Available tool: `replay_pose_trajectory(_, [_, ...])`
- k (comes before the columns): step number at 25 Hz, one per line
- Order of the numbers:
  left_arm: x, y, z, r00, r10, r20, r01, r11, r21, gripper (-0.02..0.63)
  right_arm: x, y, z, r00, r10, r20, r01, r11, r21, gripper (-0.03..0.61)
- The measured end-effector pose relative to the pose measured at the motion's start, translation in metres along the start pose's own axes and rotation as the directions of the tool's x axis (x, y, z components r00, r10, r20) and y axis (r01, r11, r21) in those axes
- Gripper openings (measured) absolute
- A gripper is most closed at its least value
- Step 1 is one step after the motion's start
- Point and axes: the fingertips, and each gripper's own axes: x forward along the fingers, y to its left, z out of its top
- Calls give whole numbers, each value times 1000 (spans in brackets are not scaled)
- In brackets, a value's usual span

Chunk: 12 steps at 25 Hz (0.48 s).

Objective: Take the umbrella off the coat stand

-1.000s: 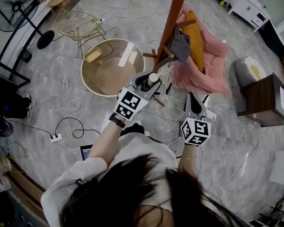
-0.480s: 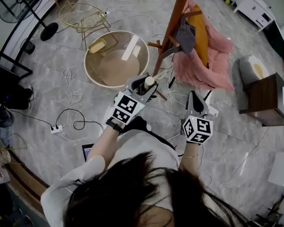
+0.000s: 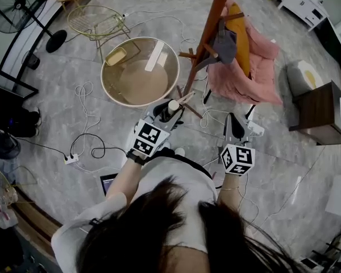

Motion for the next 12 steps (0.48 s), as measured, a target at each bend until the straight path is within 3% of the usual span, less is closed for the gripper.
replay_pose_trajectory(12, [2, 19, -1, 1000, -7, -5, 7, 1000, -3, 204, 11, 12, -15, 1000, 3, -16, -3, 1000, -29, 3])
